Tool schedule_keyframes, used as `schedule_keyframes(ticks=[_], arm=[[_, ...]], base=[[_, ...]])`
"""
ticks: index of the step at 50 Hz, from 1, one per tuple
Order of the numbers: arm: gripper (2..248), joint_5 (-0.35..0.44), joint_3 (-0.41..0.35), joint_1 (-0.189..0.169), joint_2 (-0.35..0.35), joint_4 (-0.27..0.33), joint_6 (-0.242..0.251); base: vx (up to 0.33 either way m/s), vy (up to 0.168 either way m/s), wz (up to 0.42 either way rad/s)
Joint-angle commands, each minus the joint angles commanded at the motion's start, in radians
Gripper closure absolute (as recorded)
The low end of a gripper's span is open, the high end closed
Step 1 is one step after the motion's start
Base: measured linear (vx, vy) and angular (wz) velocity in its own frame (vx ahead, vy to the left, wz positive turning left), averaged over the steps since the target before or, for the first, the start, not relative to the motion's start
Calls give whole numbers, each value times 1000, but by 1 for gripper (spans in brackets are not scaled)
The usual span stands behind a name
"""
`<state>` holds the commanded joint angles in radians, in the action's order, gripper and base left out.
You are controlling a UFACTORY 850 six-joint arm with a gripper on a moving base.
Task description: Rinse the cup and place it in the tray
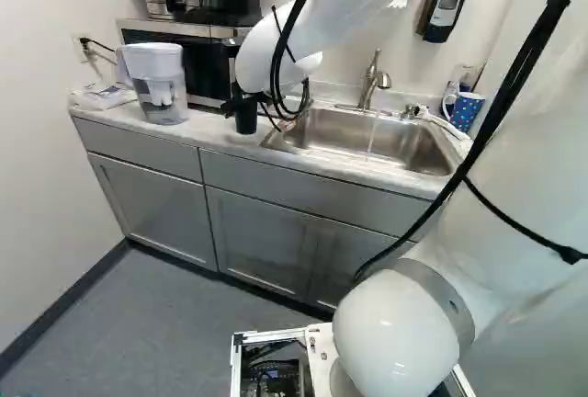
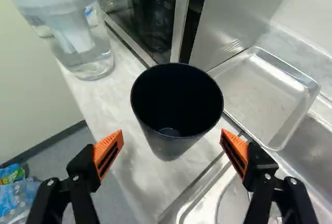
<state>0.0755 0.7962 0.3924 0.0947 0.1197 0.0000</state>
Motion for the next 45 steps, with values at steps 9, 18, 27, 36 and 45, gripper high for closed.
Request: schedule_keyframes(ticks=[9,18,27,36,45], arm=[[3,41,-1,0,1,0,0],[3,73,-25,-4,27,0,0],[3,73,-36,-8,38,0,0],[3,73,-36,-8,38,0,0],[3,73,-38,-11,40,0,0]], base=[[0,0,0],[0,0,0],[0,0,0],[0,0,0],[0,0,0]])
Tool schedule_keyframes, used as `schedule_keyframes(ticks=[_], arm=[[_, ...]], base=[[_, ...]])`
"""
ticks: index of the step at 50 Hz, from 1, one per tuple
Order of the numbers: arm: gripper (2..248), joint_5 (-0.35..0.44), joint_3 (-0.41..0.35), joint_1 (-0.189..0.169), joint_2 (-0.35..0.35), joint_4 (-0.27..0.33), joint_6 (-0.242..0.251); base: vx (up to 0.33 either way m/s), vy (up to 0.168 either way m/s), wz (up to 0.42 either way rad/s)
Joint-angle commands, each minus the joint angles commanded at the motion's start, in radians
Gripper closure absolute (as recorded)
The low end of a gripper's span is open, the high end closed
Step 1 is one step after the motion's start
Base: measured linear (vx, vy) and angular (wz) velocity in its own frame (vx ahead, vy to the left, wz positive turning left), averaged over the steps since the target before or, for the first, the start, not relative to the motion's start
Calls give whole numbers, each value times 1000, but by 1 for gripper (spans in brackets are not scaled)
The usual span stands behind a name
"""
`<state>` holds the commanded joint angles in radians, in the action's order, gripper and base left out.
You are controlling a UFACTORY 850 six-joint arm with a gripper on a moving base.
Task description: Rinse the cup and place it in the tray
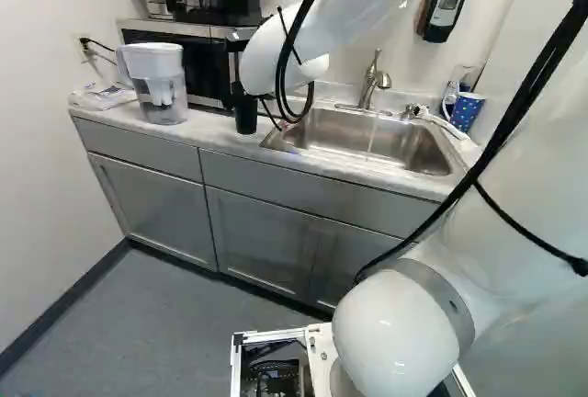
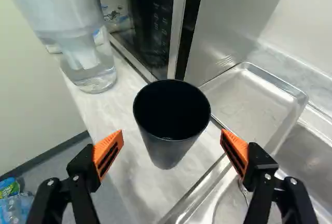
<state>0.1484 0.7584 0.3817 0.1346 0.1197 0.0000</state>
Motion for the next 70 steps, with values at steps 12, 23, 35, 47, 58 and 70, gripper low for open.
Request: schedule_keyframes(ticks=[12,23,35,47,58,70], arm=[[3,0,-4,-5,4,0,0],[3,0,-4,-6,4,0,0],[3,0,-5,-6,-4,0,0],[3,0,-7,-7,-22,0,0],[3,0,-7,-7,-22,0,0],[22,0,-7,-7,-22,0,0]], base=[[0,0,0],[0,0,0],[0,0,0],[0,0,0],[0,0,0],[0,0,0]])
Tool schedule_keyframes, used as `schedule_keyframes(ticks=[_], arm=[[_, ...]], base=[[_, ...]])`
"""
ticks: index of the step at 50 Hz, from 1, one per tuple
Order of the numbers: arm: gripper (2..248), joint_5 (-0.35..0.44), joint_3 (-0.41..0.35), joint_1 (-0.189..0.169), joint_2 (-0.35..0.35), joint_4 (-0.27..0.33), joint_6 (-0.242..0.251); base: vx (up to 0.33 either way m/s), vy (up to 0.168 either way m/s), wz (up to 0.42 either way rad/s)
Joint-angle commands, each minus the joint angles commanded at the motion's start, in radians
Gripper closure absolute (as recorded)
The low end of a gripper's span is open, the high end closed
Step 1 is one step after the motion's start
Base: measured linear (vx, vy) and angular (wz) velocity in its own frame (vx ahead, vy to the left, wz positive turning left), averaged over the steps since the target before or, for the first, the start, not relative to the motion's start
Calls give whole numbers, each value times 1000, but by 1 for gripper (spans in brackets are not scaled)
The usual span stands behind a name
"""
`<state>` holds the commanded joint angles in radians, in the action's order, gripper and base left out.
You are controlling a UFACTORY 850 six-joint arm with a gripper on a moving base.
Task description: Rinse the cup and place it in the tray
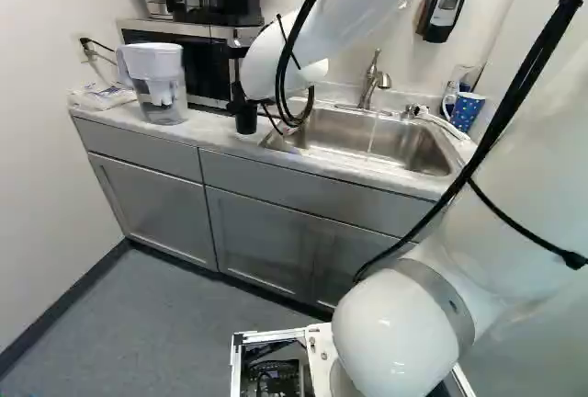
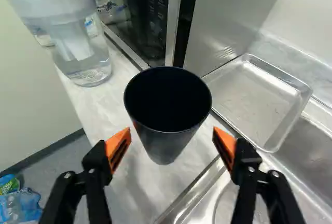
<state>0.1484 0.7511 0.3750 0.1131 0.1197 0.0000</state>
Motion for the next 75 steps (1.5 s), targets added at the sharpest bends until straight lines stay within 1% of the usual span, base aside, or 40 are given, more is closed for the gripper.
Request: schedule_keyframes(ticks=[1,2,6,7,12,13,17,18,41,47,57,75], arm=[[22,0,0,0,0,0,0],[61,0,0,0,0,0,0],[61,0,0,0,0,0,0],[100,0,0,0,0,0,0],[100,0,0,0,0,0,0],[129,0,0,0,0,0,0],[129,0,0,0,0,0,0],[137,0,0,0,0,0,0],[137,0,0,0,0,0,0],[137,0,-3,-6,9,0,0],[137,0,-5,-31,33,0,0],[137,0,16,-95,53,0,0]], base=[[0,0,0],[0,0,0],[0,0,0],[0,0,0],[0,0,0],[0,0,0],[0,0,0],[0,0,0],[0,0,0],[0,0,0],[0,0,0],[0,0,0]])
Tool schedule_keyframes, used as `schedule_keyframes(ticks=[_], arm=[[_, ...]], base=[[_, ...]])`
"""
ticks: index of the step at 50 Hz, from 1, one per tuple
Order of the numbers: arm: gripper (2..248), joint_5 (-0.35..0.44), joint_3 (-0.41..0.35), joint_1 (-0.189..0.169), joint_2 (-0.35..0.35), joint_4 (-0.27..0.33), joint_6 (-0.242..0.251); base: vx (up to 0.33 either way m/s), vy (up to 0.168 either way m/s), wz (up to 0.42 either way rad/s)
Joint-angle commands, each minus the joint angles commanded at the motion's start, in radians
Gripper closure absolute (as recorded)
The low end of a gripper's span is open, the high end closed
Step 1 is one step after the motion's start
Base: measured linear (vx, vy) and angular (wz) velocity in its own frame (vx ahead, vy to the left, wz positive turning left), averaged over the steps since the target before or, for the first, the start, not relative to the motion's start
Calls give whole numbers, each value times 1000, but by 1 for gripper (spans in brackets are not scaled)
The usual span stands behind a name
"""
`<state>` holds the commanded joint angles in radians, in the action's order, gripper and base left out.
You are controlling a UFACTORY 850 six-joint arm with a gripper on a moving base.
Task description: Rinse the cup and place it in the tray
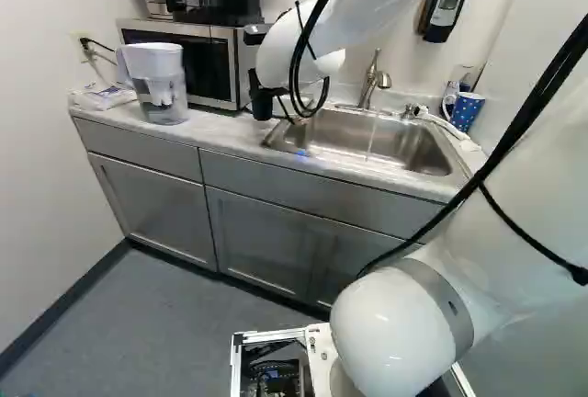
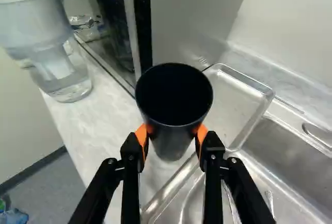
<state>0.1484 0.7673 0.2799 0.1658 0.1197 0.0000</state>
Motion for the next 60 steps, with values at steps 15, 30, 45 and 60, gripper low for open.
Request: schedule_keyframes(ticks=[15,30,45,60], arm=[[137,0,28,-54,5,0,0],[137,0,59,-107,-5,0,0],[137,-2,87,-158,-35,-4,0],[137,-24,119,-208,-69,-40,0]], base=[[0,0,0],[0,0,0],[0,0,0],[0,0,0]])
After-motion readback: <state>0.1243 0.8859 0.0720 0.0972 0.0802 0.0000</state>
